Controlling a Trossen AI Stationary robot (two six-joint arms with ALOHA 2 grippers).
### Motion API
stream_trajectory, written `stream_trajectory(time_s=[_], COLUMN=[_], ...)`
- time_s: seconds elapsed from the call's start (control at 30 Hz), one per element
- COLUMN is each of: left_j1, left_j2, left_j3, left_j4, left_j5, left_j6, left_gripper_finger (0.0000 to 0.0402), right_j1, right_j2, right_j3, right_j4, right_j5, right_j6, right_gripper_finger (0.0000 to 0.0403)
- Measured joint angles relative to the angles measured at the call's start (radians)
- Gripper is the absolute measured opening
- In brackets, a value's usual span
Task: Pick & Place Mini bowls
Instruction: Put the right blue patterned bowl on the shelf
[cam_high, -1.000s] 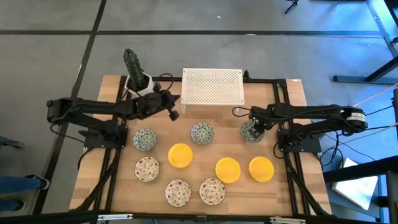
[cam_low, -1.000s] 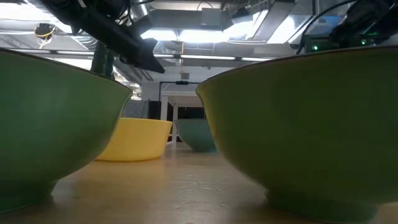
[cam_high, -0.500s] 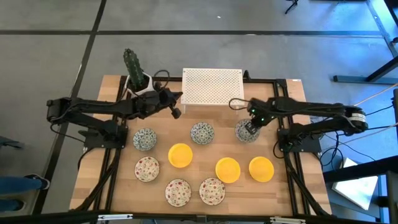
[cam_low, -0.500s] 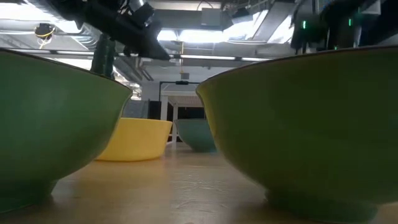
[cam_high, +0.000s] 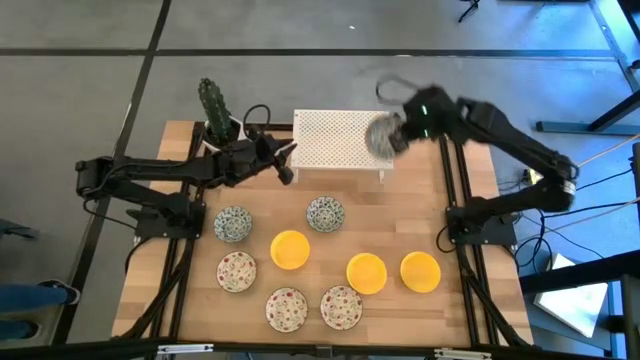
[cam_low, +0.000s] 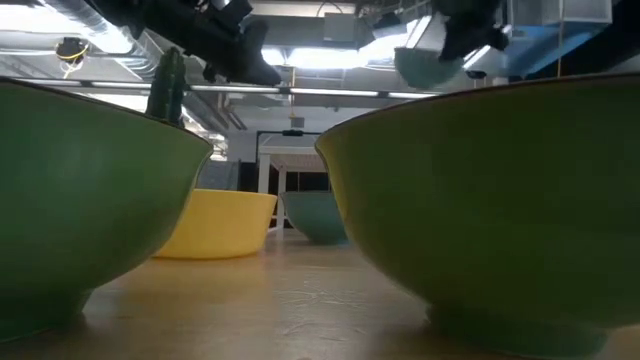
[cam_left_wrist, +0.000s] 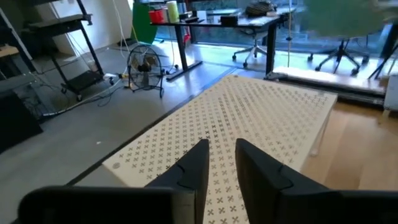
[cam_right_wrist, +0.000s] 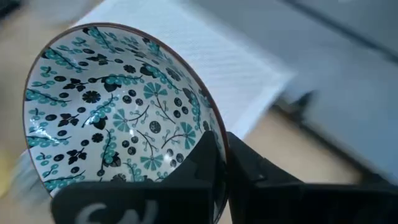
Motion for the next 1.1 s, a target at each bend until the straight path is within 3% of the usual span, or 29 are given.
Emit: stream_trajectory(time_s=[0.2, 0.47, 0.7, 1.1], left_j1=[-0.001, -0.002, -0.002, -0.002], left_j2=[0.000, 0.000, 0.000, 0.000], left_j3=[0.000, 0.000, 0.000, 0.000], left_j4=[-0.026, -0.168, -0.259, -0.258], left_j5=[0.034, 0.071, 0.064, 0.052], left_j6=[-0.057, -0.071, -0.079, -0.087], left_gripper_finger=[0.0088, 0.0091, 0.0092, 0.0093], right_j1=[-0.216, -0.341, -0.376, -0.382], right_j2=[0.248, 0.453, 0.489, 0.404], right_j3=[0.130, 0.151, 0.155, 0.153], right_j4=[-0.001, -0.001, 0.016, 0.078], right_j5=[-0.166, -0.333, -0.373, -0.353], right_j6=[-0.094, -0.126, -0.139, -0.159], right_gripper_finger=[0.0014, 0.0018, 0.0033, 0.0146])
